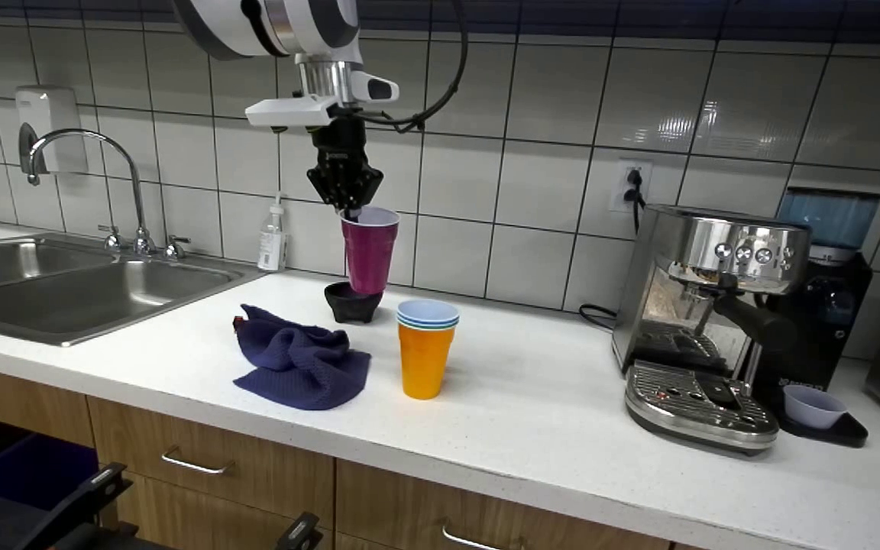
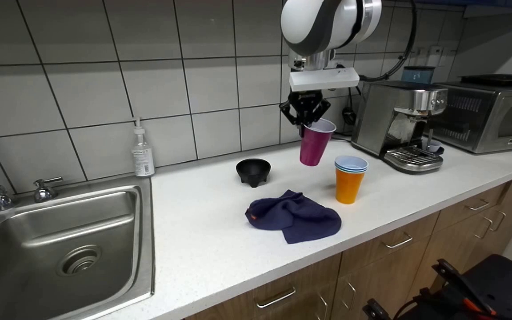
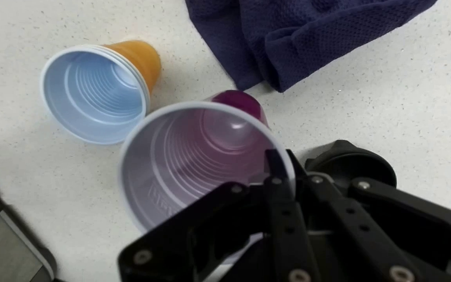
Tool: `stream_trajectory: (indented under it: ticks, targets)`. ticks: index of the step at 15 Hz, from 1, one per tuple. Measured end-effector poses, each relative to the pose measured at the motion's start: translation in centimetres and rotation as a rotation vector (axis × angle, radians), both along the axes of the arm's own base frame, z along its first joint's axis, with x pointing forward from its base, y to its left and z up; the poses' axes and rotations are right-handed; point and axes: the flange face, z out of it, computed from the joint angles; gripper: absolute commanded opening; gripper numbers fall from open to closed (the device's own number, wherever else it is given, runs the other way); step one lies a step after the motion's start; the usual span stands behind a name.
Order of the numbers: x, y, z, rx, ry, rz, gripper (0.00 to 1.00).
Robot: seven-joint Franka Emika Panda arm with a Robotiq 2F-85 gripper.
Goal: Stack the cups together
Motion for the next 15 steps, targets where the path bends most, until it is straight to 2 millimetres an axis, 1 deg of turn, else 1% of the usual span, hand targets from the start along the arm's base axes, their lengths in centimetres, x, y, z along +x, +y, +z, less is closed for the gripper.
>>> stream_trajectory:
  ticks: [5,8,11,15]
  targets:
    - [-1.4,-2.1,1.8,-0.028,-0.025,-0.016,0.01]
    - [-2.2,-3.6,2.3,-0.051,-0.030,-0.038,0.01]
    - [-2.9,-5.1,2.5,-0.069,-0.024,-0.064,0.01]
    - [-3.7,-6.7,2.0,-0.078,0.011,-0.097,0.01]
